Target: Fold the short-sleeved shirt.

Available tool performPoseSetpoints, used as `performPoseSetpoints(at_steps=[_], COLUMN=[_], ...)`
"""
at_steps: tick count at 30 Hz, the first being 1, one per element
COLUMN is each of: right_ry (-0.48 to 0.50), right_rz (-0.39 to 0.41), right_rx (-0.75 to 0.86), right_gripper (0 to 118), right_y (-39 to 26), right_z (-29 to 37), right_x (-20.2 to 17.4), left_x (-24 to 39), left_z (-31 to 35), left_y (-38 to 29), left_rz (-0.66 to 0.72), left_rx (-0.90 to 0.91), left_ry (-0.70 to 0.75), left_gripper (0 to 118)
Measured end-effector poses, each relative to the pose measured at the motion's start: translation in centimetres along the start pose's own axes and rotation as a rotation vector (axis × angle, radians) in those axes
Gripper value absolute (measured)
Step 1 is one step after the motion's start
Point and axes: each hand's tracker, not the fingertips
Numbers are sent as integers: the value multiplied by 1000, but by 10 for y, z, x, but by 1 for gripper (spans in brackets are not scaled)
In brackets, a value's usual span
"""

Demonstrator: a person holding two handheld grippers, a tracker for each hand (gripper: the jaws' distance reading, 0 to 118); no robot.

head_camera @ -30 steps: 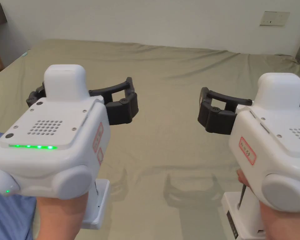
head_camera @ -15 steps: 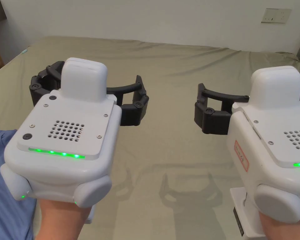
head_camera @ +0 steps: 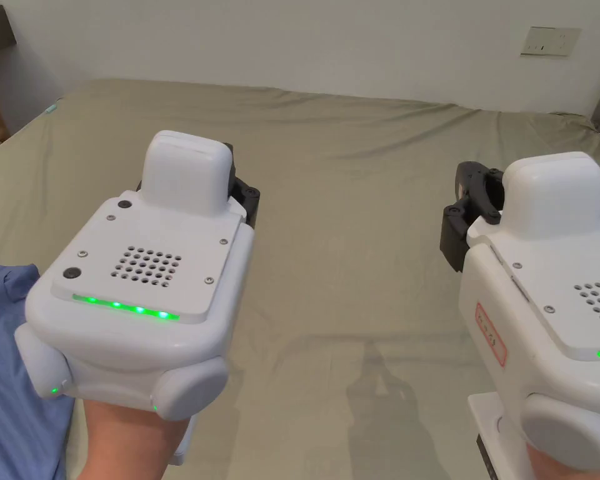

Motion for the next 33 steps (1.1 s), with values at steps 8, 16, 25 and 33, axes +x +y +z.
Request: performPoseSetpoints(at_steps=[8, 16, 25, 33], right_ry=[13, 173, 455, 629], right_rz=[-2, -14, -24, 9], right_rx=[-16, 27, 80, 79], right_gripper=[1, 1, 1, 1], right_y=[-2, 11, 29, 37], right_z=[-7, -26, -37, -35], right_x=[-3, -46, -131, -199], left_x=[-9, -55, -138, -184], left_z=[4, 25, 84, 120], left_y=[3, 4, 9, -4], left_rz=[-14, -51, -56, -2], left_rx=[-4, -23, -41, -71], left_ry=[40, 206, 517, 665], left_gripper=[0, 0, 0, 0])
